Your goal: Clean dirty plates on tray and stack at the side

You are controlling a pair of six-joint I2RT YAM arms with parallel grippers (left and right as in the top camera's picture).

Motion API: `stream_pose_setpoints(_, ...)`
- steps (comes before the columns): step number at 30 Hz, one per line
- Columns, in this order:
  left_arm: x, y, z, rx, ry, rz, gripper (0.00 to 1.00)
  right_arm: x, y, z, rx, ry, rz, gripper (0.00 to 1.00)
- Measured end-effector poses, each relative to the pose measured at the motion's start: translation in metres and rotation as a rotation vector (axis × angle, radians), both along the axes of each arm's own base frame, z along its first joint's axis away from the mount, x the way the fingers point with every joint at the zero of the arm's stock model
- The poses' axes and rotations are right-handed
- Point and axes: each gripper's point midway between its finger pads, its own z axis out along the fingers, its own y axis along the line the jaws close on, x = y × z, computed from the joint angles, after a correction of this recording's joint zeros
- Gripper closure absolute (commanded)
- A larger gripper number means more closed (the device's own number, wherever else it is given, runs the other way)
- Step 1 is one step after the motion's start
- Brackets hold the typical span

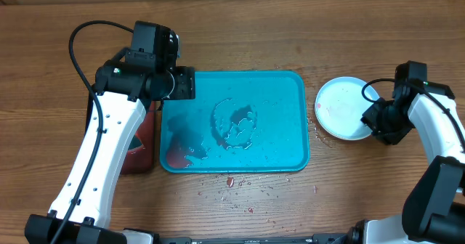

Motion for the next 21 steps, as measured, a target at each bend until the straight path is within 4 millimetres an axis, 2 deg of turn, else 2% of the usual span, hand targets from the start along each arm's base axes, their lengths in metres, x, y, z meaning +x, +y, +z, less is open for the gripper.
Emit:
stream_pose_setpoints(4,0.000,0.000,0.000,-0.001,-0.001,0.001,0.00,-0.012,0.013,0.014,0.071,0.052,0.069,0.49)
stream_pose_setpoints(8,0.001,0.000,0.000,-0.001,-0.004,0.001,0.00,-0.010,0.022,0.053,0.107,0.008,0.148,0.46)
stream_pose_setpoints(11,0.002,0.000,0.001,-0.003,-0.010,0.001,0.00,-0.015,0.031,0.095,0.102,-0.070,0.207,0.27)
stream_pose_setpoints(12,0.002,0.000,0.001,-0.002,-0.010,0.001,0.00,-0.018,0.035,0.112,0.098,-0.107,0.226,0.00)
stream_pose_setpoints(15,0.002,0.000,0.001,-0.002,-0.010,0.001,0.00,-0.035,0.053,0.159,0.105,-0.224,0.267,0.00)
stream_pose_setpoints(18,0.002,0.000,0.001,-0.003,-0.009,0.001,0.00,-0.043,0.071,0.192,0.154,-0.364,0.285,0.00)
stream_pose_setpoints(21,0.002,0.000,0.001,-0.003,-0.009,0.001,0.00,-0.052,0.090,0.215,0.237,-0.464,0.280,0.00)
